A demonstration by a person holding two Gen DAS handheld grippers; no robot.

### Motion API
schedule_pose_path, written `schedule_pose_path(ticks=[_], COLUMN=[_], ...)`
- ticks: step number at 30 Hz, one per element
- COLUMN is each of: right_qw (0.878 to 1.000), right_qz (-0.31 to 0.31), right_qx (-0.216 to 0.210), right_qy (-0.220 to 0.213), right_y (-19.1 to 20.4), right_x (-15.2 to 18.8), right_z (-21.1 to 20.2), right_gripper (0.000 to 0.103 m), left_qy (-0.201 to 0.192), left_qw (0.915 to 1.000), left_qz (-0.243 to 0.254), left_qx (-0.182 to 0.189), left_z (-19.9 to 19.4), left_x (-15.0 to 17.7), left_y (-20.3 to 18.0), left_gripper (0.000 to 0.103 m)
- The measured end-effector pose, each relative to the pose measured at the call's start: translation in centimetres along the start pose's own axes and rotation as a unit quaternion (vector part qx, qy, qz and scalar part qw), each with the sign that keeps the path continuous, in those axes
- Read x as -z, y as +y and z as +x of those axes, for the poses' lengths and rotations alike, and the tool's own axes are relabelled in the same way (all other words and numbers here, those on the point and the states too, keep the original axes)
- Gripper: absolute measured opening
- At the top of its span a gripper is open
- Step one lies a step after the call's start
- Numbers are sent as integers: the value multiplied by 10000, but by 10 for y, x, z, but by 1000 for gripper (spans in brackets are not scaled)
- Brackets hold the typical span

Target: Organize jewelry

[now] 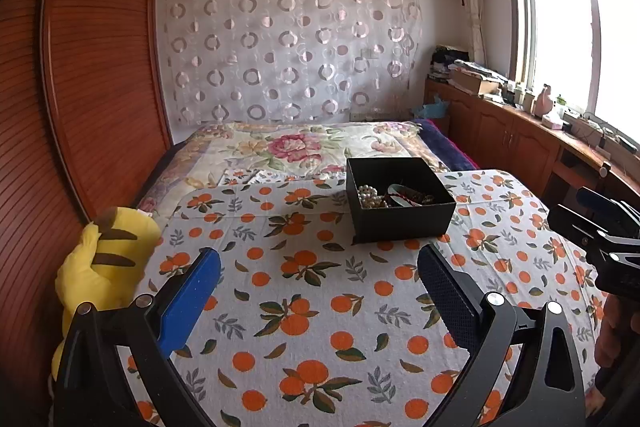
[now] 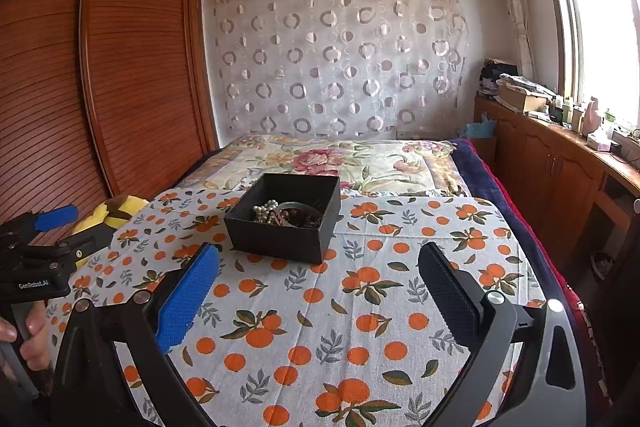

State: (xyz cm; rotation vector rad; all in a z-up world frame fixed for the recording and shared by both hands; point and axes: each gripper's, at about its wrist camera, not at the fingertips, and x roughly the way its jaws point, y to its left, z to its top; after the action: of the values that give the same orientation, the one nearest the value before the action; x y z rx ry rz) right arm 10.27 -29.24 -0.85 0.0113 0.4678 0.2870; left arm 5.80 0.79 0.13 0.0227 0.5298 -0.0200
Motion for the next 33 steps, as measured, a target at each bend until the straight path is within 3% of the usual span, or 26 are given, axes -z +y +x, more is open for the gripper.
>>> schedule_pose_path(ticks=[33], right_qw=[10000], right_qz=[-9], right_qx=[-4], right_qy=[-2], right_y=[0], right_x=[0], right_z=[1], right_gripper=[101], left_qy=[-54], left_qw=[10000], left_qz=[26], left_qx=[-12], left_z=[-6], left_x=[0], left_y=[-4], left_gripper=[95])
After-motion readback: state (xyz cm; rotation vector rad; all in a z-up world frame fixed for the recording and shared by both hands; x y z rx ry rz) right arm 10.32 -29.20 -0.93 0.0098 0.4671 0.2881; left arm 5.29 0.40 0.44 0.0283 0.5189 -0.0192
